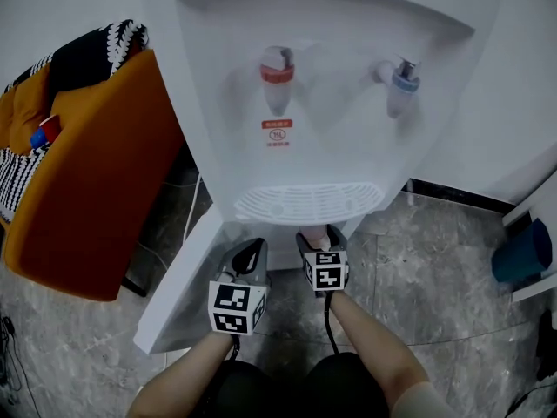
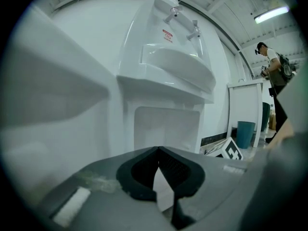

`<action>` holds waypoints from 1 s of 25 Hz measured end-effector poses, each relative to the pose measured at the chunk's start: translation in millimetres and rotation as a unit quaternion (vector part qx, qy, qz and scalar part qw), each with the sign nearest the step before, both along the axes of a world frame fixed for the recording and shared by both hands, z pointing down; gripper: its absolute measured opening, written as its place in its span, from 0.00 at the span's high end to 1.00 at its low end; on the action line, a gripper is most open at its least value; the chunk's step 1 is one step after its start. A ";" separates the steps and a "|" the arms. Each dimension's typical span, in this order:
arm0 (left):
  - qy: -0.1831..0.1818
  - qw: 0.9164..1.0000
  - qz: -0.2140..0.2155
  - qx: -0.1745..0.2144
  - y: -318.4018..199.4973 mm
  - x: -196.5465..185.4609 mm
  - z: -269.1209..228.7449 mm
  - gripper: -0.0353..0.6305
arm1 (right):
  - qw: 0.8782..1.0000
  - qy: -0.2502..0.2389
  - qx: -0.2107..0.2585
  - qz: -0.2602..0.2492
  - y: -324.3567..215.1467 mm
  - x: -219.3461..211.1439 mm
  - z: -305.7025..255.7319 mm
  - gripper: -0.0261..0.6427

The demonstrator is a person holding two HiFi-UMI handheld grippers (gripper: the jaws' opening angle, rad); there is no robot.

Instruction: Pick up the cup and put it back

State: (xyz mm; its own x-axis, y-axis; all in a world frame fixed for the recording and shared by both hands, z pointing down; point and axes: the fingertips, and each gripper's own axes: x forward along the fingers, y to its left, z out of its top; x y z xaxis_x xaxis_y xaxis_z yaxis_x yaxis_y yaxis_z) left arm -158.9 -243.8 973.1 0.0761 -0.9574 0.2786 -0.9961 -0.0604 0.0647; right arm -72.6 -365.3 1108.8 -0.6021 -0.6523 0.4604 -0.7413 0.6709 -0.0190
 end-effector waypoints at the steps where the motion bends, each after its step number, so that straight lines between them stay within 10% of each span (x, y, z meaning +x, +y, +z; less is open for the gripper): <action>1: -0.001 1.000 -0.001 0.000 0.2 -0.2 -0.5 0.94 | 1.000 -0.002 -0.002 -0.002 1.6 1.1 -1.2 0.44; 25: -0.081 0.995 0.058 -0.021 49.7 31.2 -83.5 0.94 | 0.992 -0.030 0.027 -0.117 117.4 23.4 -159.3 0.45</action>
State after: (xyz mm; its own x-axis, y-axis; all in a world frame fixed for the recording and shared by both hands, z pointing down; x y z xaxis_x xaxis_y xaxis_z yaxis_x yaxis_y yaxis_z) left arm -127.6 -194.1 889.6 0.1353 -0.9319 0.3365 -0.9802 -0.1754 -0.0917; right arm -49.2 -247.9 949.5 -0.7655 -0.5138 0.3874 -0.5637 0.8258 -0.0187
